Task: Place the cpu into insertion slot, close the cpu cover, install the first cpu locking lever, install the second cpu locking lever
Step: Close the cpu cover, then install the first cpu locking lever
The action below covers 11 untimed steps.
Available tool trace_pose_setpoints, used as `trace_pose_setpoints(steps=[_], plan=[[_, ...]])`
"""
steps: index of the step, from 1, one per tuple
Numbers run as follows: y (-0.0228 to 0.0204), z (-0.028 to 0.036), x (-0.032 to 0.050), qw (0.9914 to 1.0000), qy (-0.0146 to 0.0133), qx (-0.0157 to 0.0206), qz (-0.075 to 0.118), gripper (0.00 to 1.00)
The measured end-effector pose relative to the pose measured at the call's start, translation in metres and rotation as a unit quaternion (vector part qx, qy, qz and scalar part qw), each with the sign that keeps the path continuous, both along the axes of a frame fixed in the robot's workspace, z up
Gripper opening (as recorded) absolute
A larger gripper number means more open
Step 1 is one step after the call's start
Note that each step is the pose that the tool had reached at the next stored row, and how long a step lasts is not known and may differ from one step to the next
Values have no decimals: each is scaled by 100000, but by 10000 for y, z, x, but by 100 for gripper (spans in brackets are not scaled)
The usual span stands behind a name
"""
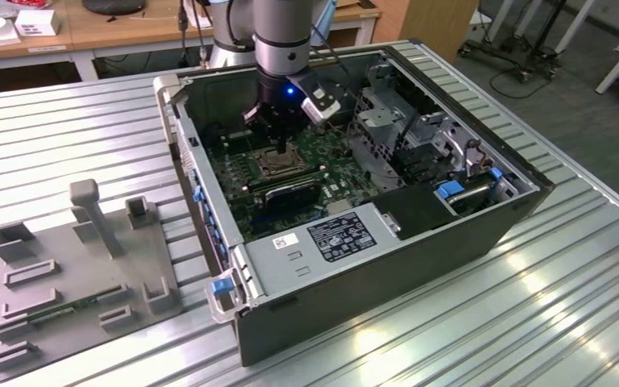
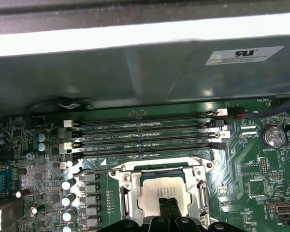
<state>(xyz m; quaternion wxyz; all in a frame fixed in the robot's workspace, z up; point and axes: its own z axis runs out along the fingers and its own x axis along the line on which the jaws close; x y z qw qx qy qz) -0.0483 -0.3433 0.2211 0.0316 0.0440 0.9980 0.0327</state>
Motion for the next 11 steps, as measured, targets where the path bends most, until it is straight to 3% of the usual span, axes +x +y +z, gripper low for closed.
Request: trace_pose_setpoints(steps=[11], plan=[[-17, 11, 0, 100000, -4, 7, 0, 11]])
